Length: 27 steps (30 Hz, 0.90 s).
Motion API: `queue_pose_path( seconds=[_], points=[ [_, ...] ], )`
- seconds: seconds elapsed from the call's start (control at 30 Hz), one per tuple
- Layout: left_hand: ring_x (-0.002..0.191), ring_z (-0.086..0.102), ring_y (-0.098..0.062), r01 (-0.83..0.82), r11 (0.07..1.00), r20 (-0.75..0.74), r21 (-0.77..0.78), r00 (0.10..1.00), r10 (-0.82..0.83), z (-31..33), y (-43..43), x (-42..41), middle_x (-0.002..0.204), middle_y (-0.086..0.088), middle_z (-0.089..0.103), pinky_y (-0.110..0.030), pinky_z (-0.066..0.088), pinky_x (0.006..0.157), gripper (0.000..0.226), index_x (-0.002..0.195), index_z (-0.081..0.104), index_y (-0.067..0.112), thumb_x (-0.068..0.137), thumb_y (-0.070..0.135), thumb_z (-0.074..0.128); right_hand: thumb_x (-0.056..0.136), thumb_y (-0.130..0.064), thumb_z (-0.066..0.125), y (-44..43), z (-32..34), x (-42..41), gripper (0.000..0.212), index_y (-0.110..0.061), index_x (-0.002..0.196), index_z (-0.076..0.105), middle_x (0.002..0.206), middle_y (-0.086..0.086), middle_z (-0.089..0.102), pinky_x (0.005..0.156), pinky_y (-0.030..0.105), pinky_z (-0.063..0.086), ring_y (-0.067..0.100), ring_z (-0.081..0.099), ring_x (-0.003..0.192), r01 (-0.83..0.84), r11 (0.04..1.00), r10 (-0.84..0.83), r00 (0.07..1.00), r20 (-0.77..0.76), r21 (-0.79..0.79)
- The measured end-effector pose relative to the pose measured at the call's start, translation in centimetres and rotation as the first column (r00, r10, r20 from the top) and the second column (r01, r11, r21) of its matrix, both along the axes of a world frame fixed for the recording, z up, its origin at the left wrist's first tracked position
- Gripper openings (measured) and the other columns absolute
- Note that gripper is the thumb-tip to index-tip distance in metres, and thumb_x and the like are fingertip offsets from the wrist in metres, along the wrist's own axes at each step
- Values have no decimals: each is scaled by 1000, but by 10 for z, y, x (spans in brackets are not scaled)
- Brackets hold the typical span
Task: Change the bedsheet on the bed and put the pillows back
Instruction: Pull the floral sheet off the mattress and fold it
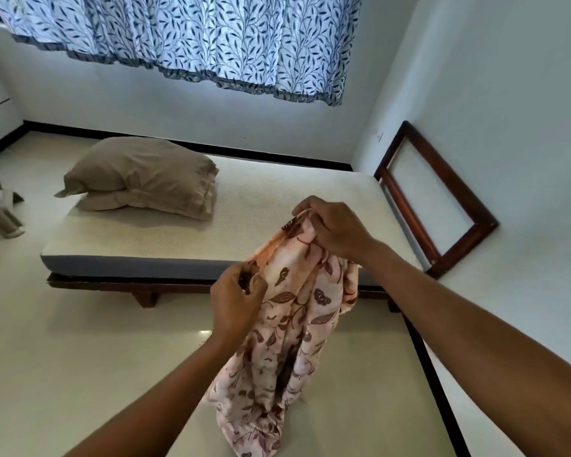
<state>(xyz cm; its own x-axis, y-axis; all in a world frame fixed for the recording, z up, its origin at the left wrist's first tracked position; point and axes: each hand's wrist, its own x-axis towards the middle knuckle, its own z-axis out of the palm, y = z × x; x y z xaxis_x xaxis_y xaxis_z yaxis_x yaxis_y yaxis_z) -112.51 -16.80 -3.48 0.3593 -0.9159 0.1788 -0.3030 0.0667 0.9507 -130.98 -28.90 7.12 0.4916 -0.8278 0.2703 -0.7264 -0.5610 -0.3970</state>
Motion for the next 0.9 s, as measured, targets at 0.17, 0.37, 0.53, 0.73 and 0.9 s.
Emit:
queue_pose_path(
  seconds=[0.17, 0.37, 0.53, 0.73, 0.9],
  points=[
    [73, 71, -16, 212, 971, -189, -110, 955, -230, -4, 14, -19, 98, 0, 71, -36, 61, 59, 36, 125, 52, 18, 94, 24, 70, 103, -8, 45, -10, 31, -6, 29, -17, 108, 72, 57, -16, 56, 49, 13, 31, 6, 54, 46, -16, 999, 16, 1000, 9, -48],
    [71, 74, -15, 396, 912, -44, 103, 918, -394, -10, -8, -17, 83, 5, 76, -48, 62, 63, 30, 102, 74, 19, 91, 46, 70, 102, -7, 46, -18, 41, -6, 28, -17, 103, 72, 65, -14, 61, 51, 12, 32, 8, 54, 50, -55, 996, 55, 998, 7, -68],
    [76, 67, -28, 208, 977, -44, 33, 977, -207, -1, -36, 19, 81, -10, 69, -34, 58, 64, 21, 85, 70, 11, 101, 11, 57, 91, -53, 70, -20, 48, -21, 32, -22, 99, 71, 84, -9, 72, 62, 28, 53, 2, 64, 69, -85, 996, 87, 981, -171, 21],
    [75, 68, -16, 432, 898, -160, 88, 895, -415, 30, -54, 36, 88, -1, 72, -26, 54, 65, 29, 100, 68, 11, 87, 35, 78, 66, -39, 54, -39, 64, -19, 18, -22, 68, 61, 76, 5, 67, 68, 41, 55, 31, 68, 80, -22, 1000, 18, 849, -528, -1],
    [79, 66, -29, 233, 889, 353, 394, 855, -380, 7, -82, 29, 80, -9, 69, -38, 53, 65, 18, 78, 67, 8, 91, 20, 66, 70, -33, 46, -61, 86, 2, 21, -17, 63, 58, 70, 6, 67, 59, 32, 46, 30, 65, 72, 132, 976, -159, 974, -158, -171]
  ],
)
